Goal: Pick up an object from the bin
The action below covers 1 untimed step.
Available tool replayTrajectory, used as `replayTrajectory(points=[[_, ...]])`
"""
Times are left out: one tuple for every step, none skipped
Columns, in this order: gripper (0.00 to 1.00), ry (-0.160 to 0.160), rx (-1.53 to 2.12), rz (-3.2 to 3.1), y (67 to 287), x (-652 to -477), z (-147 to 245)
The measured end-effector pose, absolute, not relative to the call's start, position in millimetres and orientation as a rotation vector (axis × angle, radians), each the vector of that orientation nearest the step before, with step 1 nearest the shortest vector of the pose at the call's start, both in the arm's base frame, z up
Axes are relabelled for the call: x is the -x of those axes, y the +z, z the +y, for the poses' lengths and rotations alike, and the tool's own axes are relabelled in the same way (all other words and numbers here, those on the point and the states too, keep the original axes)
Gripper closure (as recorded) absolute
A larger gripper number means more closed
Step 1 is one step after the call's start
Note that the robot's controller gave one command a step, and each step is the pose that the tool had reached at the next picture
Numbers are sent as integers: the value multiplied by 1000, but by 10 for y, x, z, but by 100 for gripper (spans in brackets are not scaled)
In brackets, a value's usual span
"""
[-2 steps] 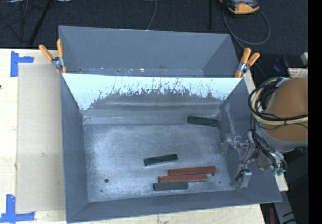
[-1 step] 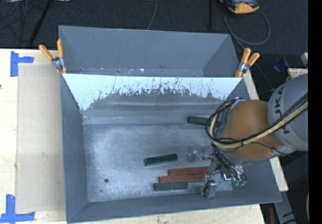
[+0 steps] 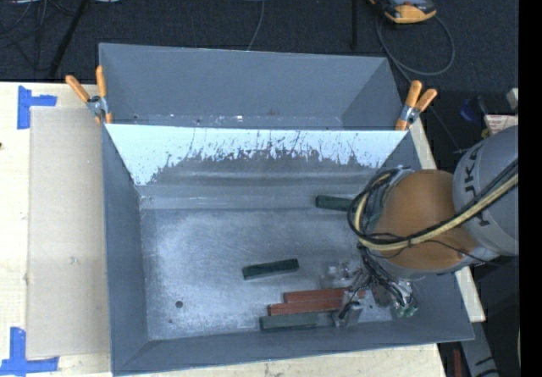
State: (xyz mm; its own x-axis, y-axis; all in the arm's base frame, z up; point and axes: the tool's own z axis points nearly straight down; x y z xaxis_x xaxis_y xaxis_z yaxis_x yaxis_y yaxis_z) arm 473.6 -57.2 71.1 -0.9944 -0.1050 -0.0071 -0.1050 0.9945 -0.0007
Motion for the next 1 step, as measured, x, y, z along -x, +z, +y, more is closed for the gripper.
replayTrajectory(points=[[100, -2, 188, 3129, 2181, -4874, -531]])
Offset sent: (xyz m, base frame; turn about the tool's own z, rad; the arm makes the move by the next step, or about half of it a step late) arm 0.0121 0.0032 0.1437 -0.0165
